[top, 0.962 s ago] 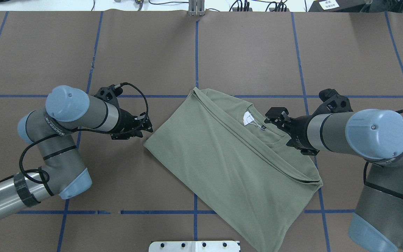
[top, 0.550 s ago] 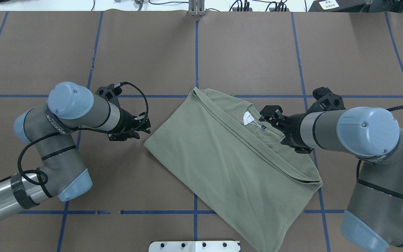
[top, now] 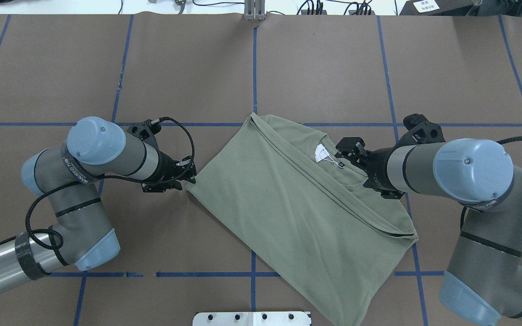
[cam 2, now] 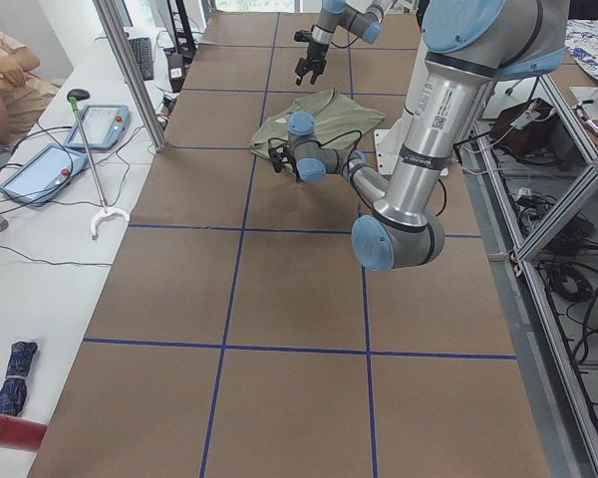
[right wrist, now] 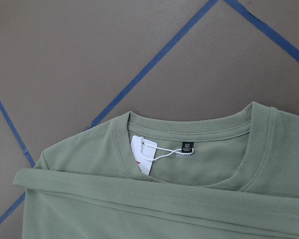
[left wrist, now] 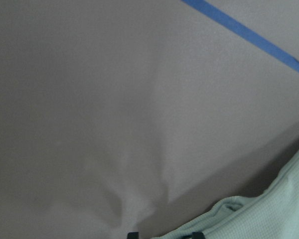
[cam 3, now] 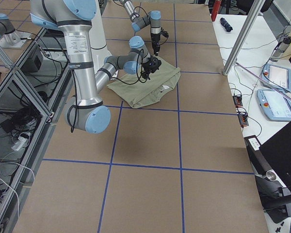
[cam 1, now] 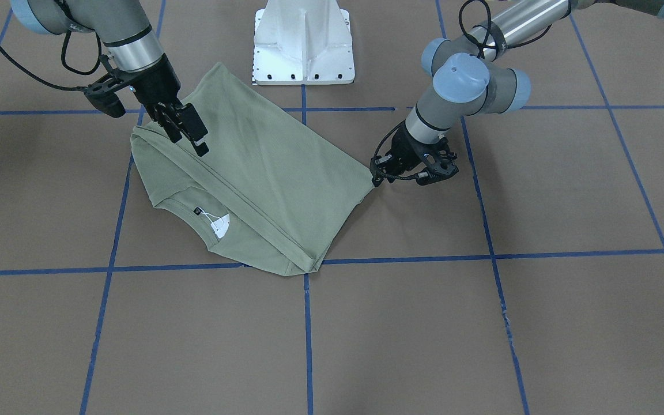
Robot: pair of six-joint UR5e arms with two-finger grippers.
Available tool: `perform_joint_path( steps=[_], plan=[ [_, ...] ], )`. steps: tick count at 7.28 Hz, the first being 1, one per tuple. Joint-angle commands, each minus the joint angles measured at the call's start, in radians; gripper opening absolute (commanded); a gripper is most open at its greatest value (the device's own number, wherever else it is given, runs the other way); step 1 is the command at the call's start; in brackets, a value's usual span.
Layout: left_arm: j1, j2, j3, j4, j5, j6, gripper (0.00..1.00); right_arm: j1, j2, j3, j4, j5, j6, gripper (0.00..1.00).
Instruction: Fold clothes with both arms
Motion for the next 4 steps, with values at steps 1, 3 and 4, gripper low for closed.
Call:
perform_joint_path(
  steps=[1, 3, 4],
  plan=[
    [0.01, -0.005, 0.005, 0.0, -0.001, 0.0, 0.41, 0.0, 0.0, -0.006, 0.003, 0.0, -0.001, 1.0],
    [0.01, -0.008, 0.005, 0.0, -0.001, 0.001, 0.0, 0.0, 0.002, -0.009, 0.004, 0.0, -0.002, 1.0],
    [0.01, -0.01, 0.007, 0.0, -0.001, 0.008, 0.0, 0.0, 0.002, -0.014, 0.003, 0.002, -0.002, 1.0]
  ],
)
